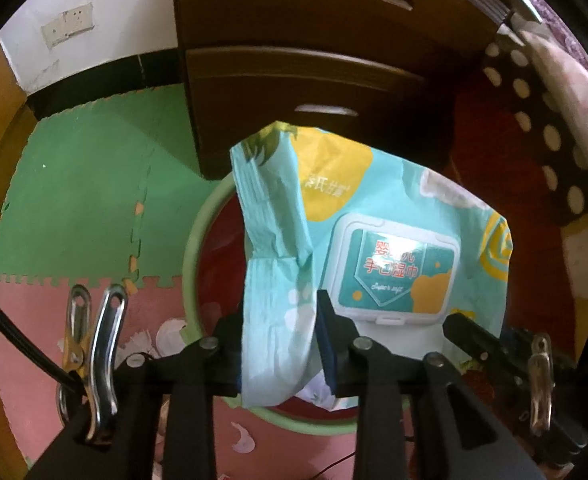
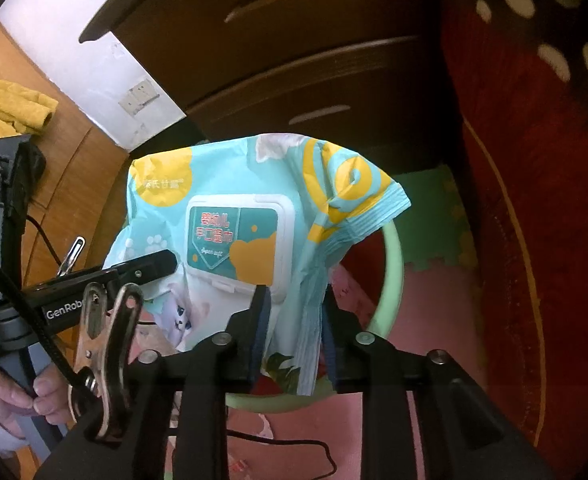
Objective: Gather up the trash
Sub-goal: 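Carry the wet-wipes pack in the right tool over the red bucket, then open the right tool dropping the wet-wipes pack into the bucket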
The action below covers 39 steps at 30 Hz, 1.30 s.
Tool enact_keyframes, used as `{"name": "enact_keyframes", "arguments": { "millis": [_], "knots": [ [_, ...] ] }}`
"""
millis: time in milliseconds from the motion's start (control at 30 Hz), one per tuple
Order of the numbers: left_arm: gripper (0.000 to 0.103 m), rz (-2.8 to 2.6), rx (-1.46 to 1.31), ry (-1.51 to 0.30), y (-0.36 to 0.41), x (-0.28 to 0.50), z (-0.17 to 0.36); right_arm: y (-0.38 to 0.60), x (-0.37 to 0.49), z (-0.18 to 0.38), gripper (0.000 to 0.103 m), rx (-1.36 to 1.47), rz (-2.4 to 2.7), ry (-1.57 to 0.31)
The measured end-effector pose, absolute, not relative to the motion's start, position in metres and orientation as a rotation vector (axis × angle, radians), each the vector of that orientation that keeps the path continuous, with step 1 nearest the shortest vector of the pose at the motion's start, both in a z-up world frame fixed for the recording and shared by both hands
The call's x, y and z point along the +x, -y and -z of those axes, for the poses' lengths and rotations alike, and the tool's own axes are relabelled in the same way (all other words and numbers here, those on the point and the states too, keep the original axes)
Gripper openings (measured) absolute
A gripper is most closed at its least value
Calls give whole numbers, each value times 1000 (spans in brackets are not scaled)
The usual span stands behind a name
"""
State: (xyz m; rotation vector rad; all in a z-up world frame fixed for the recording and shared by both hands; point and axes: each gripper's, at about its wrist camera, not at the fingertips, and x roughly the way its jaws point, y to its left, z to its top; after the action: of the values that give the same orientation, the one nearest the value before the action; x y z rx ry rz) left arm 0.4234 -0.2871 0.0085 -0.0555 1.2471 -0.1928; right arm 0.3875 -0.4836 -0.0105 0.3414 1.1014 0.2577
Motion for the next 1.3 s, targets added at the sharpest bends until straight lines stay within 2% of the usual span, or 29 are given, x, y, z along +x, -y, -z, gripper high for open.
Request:
{"name": "enact_keyframes", "arguments": {
  "millis": [167,500,633,1300],
  "knots": [
    [39,198,-40,-1266,288,428,0,481,389,23,35,360,-253,-1111],
    [42,191,-82,-1253,279,425,1,476,388,31,41,325,-226,-1112],
    [42,180,-93,-1251,271,421,-3,474,383,27,48,306,-212,-1101],
    [42,206,-110,-1149,227,384,-51,465,347,0,49,295,-130,-1073]
  ]
}}
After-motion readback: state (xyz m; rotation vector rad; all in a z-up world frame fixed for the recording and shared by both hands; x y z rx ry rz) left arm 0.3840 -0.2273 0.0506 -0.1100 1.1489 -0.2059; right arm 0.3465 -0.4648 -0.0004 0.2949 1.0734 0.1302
